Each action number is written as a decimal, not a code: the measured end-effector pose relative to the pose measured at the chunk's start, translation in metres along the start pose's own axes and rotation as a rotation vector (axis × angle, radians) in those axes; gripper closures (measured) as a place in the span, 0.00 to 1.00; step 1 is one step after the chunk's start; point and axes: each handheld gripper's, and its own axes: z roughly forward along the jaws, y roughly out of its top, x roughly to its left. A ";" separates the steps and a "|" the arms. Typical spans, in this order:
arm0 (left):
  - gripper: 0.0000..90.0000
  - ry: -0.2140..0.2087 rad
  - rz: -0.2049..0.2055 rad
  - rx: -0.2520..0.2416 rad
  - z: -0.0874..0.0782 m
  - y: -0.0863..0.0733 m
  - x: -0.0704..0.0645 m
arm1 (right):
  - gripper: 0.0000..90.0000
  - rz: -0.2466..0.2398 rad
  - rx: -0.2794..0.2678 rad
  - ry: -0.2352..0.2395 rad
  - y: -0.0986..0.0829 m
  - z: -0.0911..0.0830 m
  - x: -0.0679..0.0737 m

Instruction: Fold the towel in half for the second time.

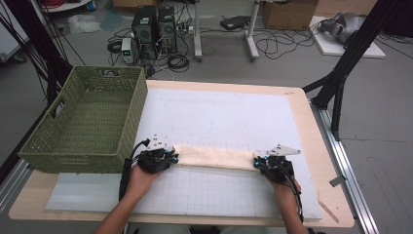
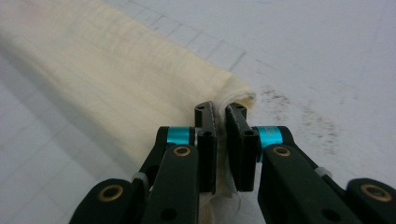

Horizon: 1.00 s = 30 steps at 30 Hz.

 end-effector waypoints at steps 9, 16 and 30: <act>0.78 0.019 -0.002 -0.007 0.000 -0.001 -0.002 | 0.91 -0.045 0.016 -0.050 0.002 -0.001 0.000; 0.80 -0.010 0.003 -0.006 0.000 -0.001 -0.001 | 0.87 -0.040 0.021 -0.047 0.000 -0.004 -0.001; 0.57 -0.088 -0.027 -0.291 -0.030 0.006 0.016 | 0.37 -0.013 -0.183 -0.098 -0.002 -0.040 -0.017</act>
